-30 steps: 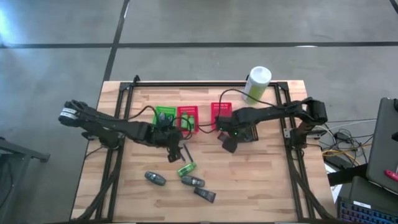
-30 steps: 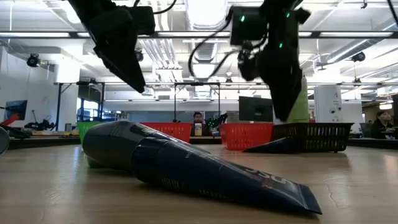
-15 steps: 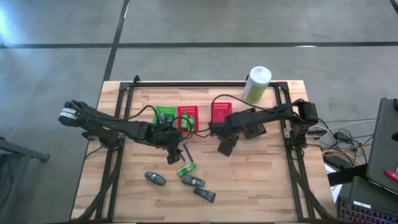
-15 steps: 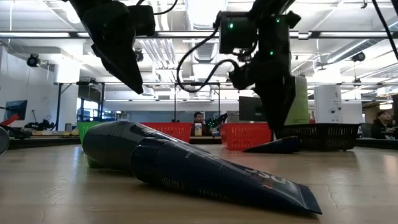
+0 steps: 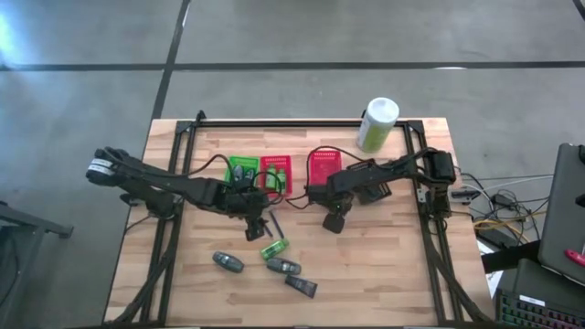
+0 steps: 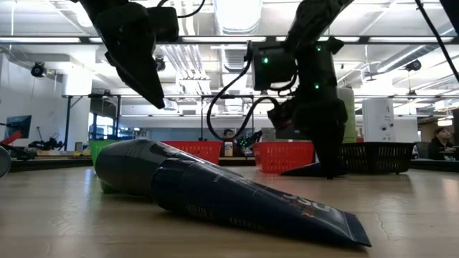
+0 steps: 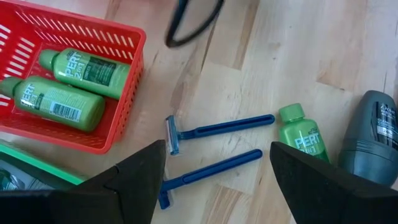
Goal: Pick & Place Travel size toiletries
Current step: Put the blue shaving cream tube into the right red bin
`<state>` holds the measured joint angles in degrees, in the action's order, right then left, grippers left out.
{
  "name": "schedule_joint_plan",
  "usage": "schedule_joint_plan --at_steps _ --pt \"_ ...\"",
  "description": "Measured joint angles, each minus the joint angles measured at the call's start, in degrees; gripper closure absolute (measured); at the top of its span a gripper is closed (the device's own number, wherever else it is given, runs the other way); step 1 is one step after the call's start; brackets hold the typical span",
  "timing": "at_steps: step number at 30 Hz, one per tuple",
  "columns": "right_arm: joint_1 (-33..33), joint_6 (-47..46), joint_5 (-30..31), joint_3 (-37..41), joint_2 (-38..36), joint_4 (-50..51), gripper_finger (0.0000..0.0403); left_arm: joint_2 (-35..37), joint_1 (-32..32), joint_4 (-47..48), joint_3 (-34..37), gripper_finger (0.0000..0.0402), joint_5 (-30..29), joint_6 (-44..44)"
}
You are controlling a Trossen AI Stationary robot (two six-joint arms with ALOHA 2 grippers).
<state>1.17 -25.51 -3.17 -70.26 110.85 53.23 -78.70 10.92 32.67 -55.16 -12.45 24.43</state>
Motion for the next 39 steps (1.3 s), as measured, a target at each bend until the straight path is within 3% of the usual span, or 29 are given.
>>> schedule_joint_plan --at_steps 5,16,23,27,30,35,39 --pt "0.1 0.4 -1.7 0.0 1.3 0.1 0.0141 0.1 0.0 0.9 0.0 0.0108 0.0 0.0" --pt "0.9 0.3 -0.4 1.1 -1.6 -0.1 0.0281 0.1 0.0 0.9 0.1 0.0108 0.1 -2.0" --pt "0.3 0.1 -3.1 1.1 -3.8 0.4 0.0283 0.1 0.0 0.9 0.1 0.0108 0.1 -2.0" --pt "0.1 -3.3 -8.7 -0.4 -9.6 0.4 0.0274 0.1 0.0 0.9 0.1 0.0108 0.1 -2.0" --pt "0.3 -9.2 -8.9 -1.7 -14.6 -0.8 0.0278 0.1 0.0 0.9 0.0 0.0108 -0.3 -2.0" --pt "7.6 -18.9 -5.2 -1.8 -18.6 -8.6 0.0283 0.1 0.0 0.8 -0.1 0.0108 -2.0 -1.9" --pt "16.1 -20.8 -4.6 -1.4 -14.0 -12.2 0.027 0.1 0.0 0.8 -0.1 0.0108 -2.6 -1.9"
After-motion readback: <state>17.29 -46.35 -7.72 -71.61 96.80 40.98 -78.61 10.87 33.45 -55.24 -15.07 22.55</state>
